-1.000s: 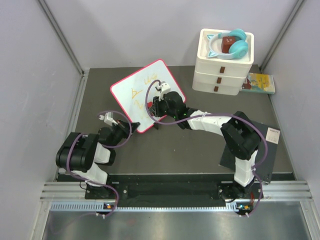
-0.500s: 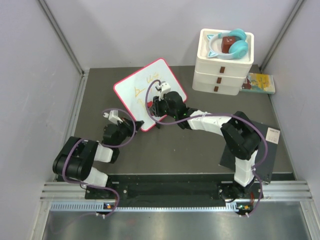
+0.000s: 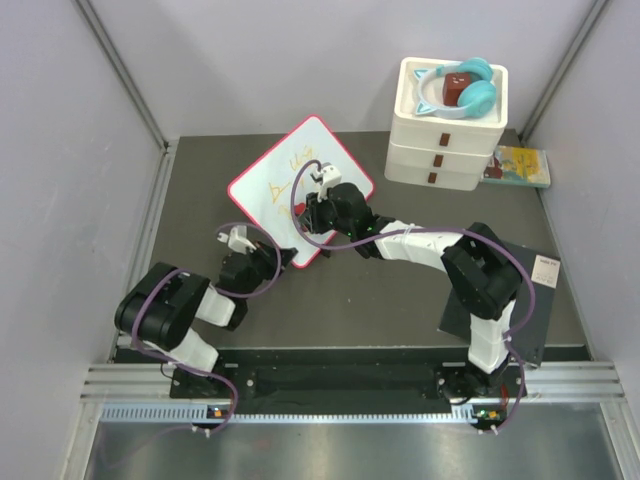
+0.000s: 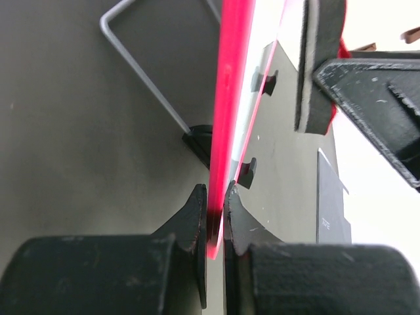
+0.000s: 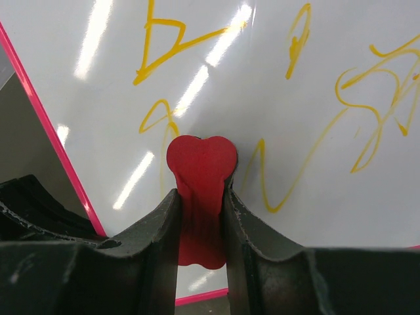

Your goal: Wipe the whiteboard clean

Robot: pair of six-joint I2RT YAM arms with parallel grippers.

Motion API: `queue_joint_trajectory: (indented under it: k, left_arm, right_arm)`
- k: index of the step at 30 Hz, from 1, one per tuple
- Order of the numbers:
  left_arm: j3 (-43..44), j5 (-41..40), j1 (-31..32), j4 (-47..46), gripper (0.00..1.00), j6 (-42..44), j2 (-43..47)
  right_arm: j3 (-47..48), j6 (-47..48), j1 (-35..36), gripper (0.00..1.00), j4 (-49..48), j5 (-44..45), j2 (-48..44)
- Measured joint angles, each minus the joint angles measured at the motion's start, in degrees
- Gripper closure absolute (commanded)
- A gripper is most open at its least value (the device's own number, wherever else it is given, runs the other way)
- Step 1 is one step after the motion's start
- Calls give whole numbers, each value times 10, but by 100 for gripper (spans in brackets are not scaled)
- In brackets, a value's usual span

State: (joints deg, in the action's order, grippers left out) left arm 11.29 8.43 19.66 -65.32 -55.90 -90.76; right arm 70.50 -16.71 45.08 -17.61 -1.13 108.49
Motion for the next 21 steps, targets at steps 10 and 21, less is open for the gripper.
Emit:
queue_joint_trajectory:
  k: [10,21]
  left_arm:
    - [-24,-38,23,-81,100,-41,-64]
    - [-37,-74,41,-142,100,-58,-90]
  right_arm:
    - [-8,2,0,100,-3,0,0]
    - [-15,2,0,100,-8,0,9]
